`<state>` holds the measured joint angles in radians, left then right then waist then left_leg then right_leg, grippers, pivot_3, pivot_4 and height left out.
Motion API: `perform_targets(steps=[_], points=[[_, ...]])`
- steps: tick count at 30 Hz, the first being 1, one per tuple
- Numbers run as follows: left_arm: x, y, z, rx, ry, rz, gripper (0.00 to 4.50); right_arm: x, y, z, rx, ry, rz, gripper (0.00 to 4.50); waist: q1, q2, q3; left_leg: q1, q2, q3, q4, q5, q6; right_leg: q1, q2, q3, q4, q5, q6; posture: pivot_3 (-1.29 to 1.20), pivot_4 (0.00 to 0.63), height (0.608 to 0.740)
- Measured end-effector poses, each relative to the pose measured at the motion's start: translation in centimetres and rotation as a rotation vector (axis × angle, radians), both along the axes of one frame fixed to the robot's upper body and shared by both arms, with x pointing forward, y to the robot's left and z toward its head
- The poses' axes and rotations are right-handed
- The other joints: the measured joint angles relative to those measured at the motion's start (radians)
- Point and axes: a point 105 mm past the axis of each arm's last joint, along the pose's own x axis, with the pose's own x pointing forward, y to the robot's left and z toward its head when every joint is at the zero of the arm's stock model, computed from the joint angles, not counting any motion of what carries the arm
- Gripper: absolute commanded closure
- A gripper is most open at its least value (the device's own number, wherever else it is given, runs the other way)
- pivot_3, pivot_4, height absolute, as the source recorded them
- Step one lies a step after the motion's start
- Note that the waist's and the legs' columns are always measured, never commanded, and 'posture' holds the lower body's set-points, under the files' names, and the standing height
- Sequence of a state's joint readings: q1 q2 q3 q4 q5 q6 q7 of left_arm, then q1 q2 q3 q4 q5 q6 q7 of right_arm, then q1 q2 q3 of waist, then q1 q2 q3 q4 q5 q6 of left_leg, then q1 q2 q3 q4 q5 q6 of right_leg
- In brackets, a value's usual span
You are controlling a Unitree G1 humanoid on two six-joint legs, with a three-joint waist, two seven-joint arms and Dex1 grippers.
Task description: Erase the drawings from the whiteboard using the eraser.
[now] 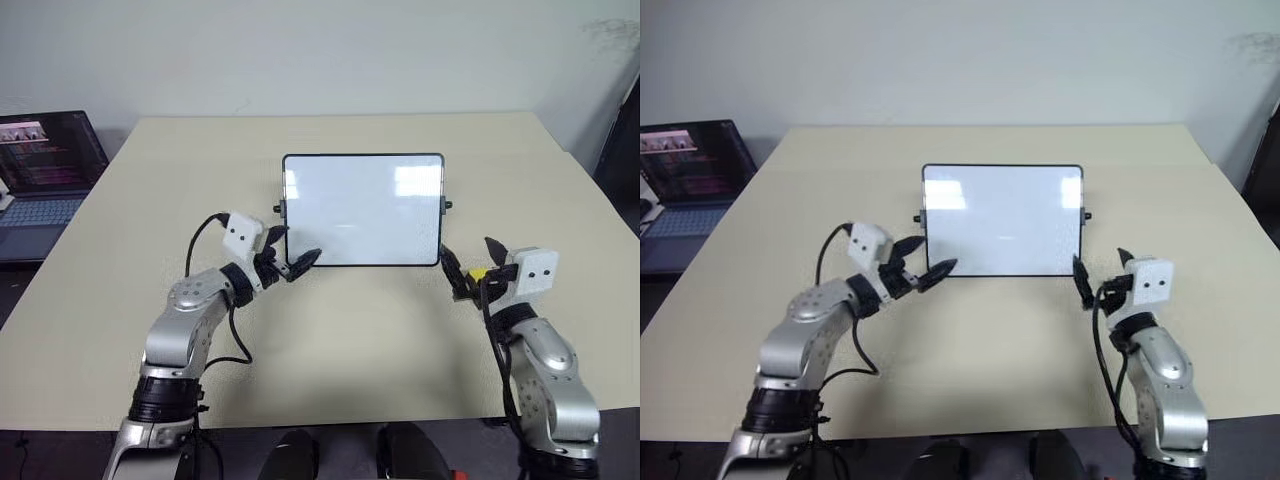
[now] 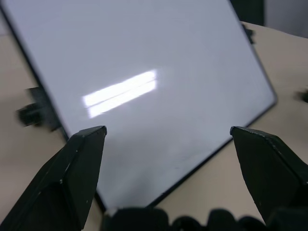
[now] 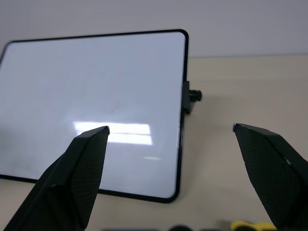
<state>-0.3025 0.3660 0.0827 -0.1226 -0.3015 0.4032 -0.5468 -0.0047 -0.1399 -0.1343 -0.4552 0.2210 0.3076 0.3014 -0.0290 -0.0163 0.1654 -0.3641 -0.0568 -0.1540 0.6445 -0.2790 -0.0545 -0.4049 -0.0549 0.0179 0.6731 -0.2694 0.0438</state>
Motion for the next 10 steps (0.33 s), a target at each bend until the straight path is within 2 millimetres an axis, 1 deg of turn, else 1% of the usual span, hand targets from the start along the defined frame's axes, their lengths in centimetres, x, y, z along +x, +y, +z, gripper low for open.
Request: perform_targets(steps=[2,4,6,7,10], points=[[-0.1,0.6,0.0,-0.011,-0.017,0.088,0.0,-0.5,0.0,-0.2,0.009,-0.013,0.02,0.04,0.0,0.0,0.0,0.0,0.0,0.0,0.0,0.0,0.0,0.0,0.0,0.0,0.0,0.0,0.0,0.0,0.15,0.74],[-0.6,1.3,-0.5,-0.011,-0.019,0.158,0.0,-1.2,-0.5,-0.8,0.015,-0.007,0.013,0.04,0.001,0.0,0.0,0.0,-0.001,0.001,0.0,0.0,0.0,0.0,0.0,0.0,0.0,0.0,0.0,0.0,0.15,0.74],[-1.0,2.1,-1.5,-0.006,-0.005,0.223,0.0,-2.2,-1.0,-2.0,0.012,0.024,-0.004,0.04,0.003,0.0,-0.001,0.0,-0.001,0.001,0.0,0.0,0.0,0.0,0.0,0.001,0.0,0.0,0.0,0.0,0.15,0.74],[-1.3,2.7,-2.3,0.005,0.01,0.266,0.0,-2.8,-1.4,-2.8,0.007,0.045,-0.015,0.04,0.003,0.0,-0.001,0.0,-0.001,0.001,0.0,0.0,0.0,0.0,0.0,0.001,0.0,0.0,0.0,0.0,0.15,0.74],[-2.0,3.9,-3.8,0.018,0.043,0.362,0.0,-3.7,-2.5,-3.7,-0.009,0.071,-0.052,0.04,0.003,0.0,-0.001,0.0,-0.001,0.001,0.0,0.0,0.0,0.0,0.0,0.001,0.0,0.0,0.0,0.0,0.15,0.74]])
